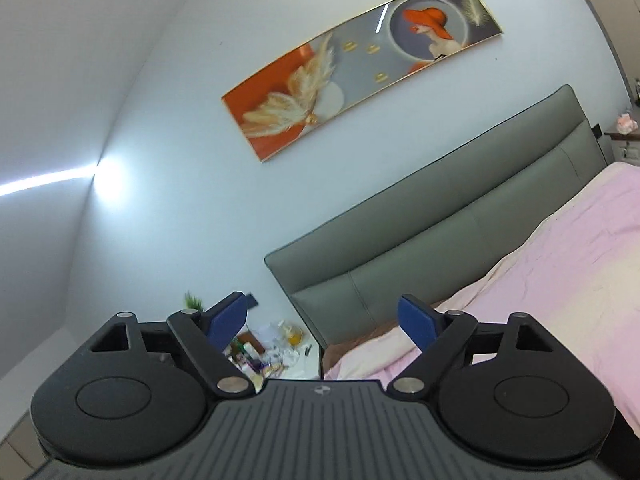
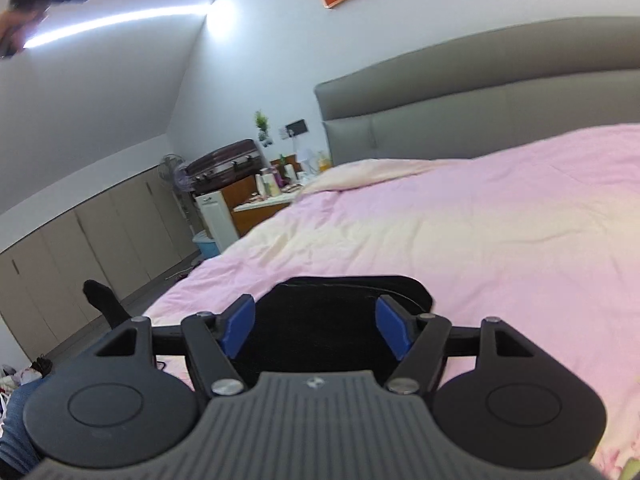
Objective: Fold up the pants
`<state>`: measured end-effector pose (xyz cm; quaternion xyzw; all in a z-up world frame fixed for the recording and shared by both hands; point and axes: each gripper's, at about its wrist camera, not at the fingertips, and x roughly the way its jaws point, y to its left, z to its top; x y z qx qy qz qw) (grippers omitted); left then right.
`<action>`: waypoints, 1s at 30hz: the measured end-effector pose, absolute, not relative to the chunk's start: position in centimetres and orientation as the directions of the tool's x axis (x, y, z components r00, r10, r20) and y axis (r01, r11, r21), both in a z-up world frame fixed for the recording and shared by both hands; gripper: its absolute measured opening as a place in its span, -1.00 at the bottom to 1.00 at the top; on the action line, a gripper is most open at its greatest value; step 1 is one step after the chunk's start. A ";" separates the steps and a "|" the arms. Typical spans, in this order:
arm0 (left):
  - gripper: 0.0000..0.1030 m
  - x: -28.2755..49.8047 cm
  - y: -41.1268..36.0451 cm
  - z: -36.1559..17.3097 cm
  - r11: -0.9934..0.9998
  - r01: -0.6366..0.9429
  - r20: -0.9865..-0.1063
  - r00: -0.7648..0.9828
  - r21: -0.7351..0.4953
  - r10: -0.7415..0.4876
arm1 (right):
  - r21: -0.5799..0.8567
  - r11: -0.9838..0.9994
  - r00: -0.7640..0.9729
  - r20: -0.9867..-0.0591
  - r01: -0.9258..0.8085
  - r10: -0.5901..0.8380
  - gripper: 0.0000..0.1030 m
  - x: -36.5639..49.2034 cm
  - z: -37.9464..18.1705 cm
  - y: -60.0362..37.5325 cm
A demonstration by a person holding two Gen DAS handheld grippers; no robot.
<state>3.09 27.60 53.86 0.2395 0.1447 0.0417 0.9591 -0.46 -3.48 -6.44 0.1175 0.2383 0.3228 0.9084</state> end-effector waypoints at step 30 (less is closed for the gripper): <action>1.00 12.4 29.9 -6.0 0.712 0.097 -0.637 0.377 -0.695 -0.673 | 0.763 0.631 0.279 -0.582 -0.137 0.764 0.90 15.0 -21.9 0.9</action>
